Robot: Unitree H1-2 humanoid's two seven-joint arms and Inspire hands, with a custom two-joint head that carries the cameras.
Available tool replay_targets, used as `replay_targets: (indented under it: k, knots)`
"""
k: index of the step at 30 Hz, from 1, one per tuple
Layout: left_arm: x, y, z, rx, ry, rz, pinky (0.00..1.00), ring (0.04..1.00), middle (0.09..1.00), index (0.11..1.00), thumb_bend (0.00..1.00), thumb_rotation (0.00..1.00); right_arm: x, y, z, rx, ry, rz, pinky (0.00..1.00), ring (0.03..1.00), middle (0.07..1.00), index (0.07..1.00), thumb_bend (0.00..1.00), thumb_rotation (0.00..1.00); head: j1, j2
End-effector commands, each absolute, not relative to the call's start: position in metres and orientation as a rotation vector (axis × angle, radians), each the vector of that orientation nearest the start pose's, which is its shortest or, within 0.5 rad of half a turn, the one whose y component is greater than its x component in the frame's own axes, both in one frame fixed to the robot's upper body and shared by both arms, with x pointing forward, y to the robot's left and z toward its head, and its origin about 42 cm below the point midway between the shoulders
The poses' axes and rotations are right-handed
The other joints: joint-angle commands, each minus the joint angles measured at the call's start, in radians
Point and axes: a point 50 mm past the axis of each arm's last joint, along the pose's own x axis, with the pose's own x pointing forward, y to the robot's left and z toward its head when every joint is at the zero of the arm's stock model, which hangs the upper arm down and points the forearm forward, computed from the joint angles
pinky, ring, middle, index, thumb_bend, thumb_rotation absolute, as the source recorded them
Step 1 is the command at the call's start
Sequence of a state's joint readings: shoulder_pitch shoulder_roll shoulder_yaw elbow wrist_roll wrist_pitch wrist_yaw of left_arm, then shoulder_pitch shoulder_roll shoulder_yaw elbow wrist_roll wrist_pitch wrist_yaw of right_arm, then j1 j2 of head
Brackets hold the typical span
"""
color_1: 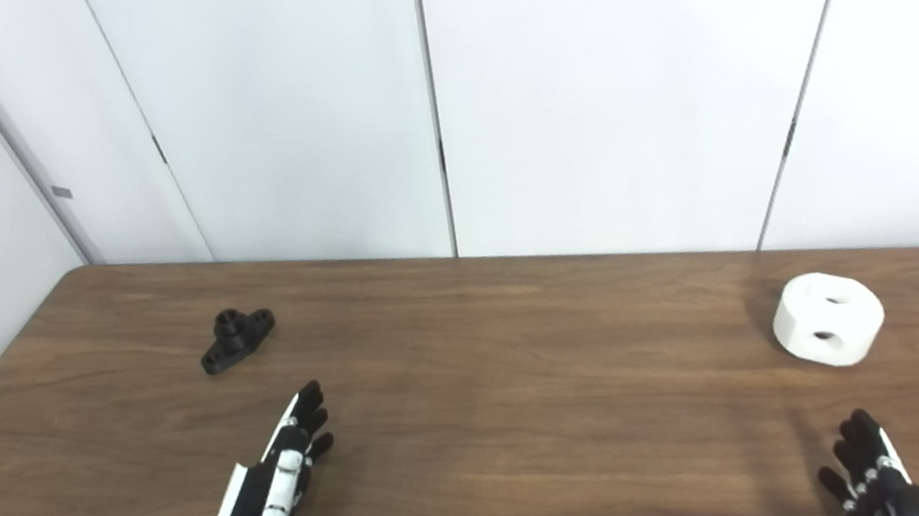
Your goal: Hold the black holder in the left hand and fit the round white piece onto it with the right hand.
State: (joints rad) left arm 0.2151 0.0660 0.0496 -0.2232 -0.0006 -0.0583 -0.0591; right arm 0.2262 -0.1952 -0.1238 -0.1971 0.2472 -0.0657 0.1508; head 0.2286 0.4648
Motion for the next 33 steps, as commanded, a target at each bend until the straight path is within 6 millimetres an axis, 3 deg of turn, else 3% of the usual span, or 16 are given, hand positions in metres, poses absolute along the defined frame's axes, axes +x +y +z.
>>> replay_targets:
  k: [1, 6, 10, 13, 18, 24, 33]
  knots:
    - [0.197, 0.245, 0.101, 0.073, -0.036, 0.039, 0.95, 0.995, 1.000, 0.979, 0.49, 0.91, 0.203, -0.311, 0.097, 0.017, -0.015, 0.002, 1.00, 1.000, 1.000, 1.000, 0.59, 1.00, 0.000, 0.000]
    - [0.196, 0.245, 0.102, 0.095, -0.033, 0.019, 0.99, 1.000, 1.000, 0.982, 0.55, 0.86, 0.200, -0.314, 0.097, 0.011, -0.013, -0.001, 1.00, 1.000, 0.998, 1.000, 0.58, 1.00, -0.025, 0.012]
    - [0.195, 0.248, 0.108, 0.187, -0.042, 0.036, 0.97, 0.994, 0.998, 0.977, 0.50, 0.75, 0.198, -0.316, 0.100, 0.006, -0.002, -0.005, 1.00, 1.000, 0.998, 1.000, 0.59, 1.00, -0.038, 0.014]
    - [0.196, 0.253, 0.123, 0.304, -0.064, 0.086, 0.91, 0.958, 0.972, 0.961, 0.51, 0.60, 0.198, -0.318, 0.101, -0.010, -0.001, -0.017, 1.00, 1.000, 0.988, 1.000, 0.61, 1.00, -0.039, 0.014]
    - [0.203, 0.268, 0.152, 0.451, -0.121, 0.165, 0.87, 0.930, 0.945, 0.914, 0.63, 0.38, 0.198, -0.321, 0.101, -0.003, -0.003, -0.019, 1.00, 1.000, 0.989, 1.000, 0.60, 1.00, -0.038, 0.014]
    - [0.217, 0.295, 0.177, 0.706, -0.121, 0.296, 0.86, 0.913, 0.917, 0.879, 0.74, 0.38, 0.197, -0.320, 0.102, -0.010, -0.005, -0.022, 1.00, 1.000, 0.983, 1.000, 0.62, 1.00, -0.039, 0.016]
    - [0.246, 0.328, 0.210, 0.918, -0.137, 0.422, 0.80, 0.895, 0.894, 0.833, 0.78, 0.32, 0.197, -0.318, 0.102, -0.004, -0.011, -0.025, 1.00, 1.000, 0.977, 1.000, 0.61, 1.00, -0.040, 0.020]
